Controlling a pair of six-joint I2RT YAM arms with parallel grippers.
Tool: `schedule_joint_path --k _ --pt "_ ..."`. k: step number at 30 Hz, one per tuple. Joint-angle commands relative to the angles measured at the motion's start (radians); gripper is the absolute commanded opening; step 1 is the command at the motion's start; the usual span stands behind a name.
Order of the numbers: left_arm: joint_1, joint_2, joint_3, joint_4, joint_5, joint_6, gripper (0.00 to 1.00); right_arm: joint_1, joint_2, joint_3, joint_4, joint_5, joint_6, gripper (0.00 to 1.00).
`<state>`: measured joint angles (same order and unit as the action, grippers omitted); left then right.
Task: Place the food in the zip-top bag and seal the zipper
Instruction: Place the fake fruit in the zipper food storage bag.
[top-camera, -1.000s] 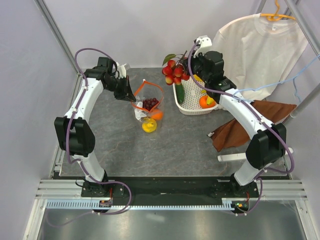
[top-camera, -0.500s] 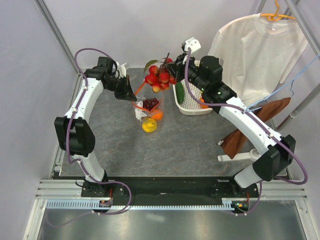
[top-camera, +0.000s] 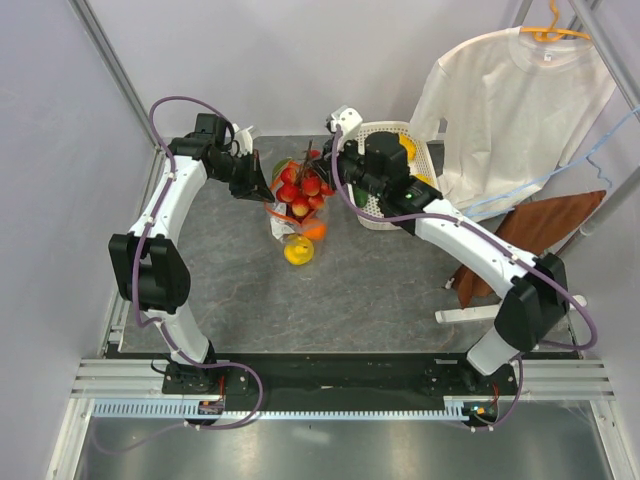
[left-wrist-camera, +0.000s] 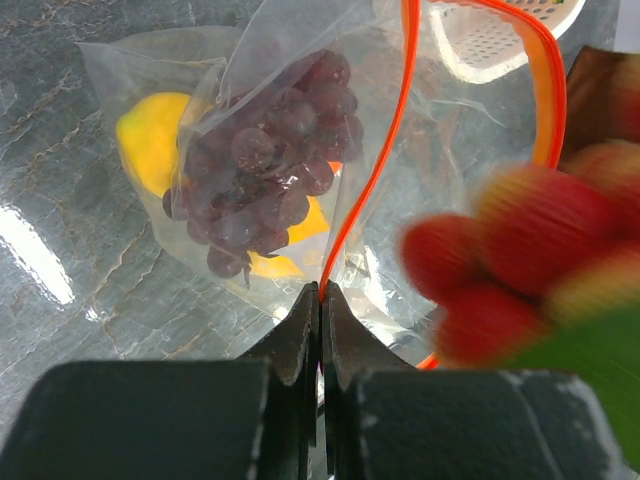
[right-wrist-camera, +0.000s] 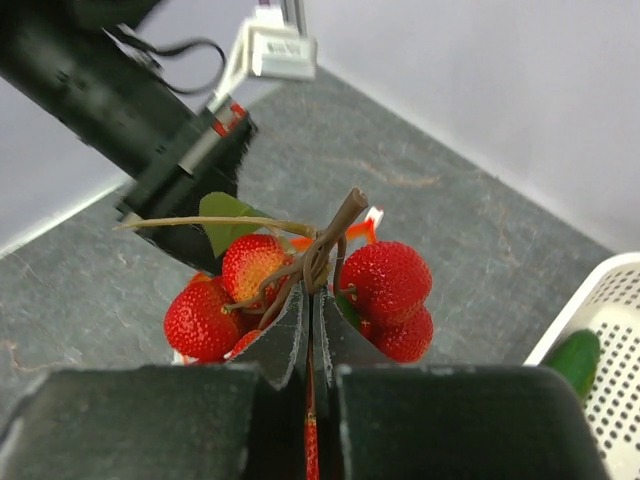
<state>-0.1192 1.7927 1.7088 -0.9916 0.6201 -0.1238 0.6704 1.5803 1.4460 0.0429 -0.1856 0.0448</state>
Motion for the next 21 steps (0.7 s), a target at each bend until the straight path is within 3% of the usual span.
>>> schedule_joint_path --k 1,16,21 --pt "0.003 -0.029 0.017 0.025 0.036 -0.002 0.02 0.003 0.056 0.023 0.072 0.037 0.016 0.0" --pt "-0.007 -0.018 0.018 0.03 0.053 0.007 0.02 0.096 0.185 0.134 0.051 0.12 0.119 0.0" --pt "-0.008 -0.019 0.026 0.031 0.059 0.013 0.02 0.11 0.181 0.044 0.067 0.129 0.09 0.0"
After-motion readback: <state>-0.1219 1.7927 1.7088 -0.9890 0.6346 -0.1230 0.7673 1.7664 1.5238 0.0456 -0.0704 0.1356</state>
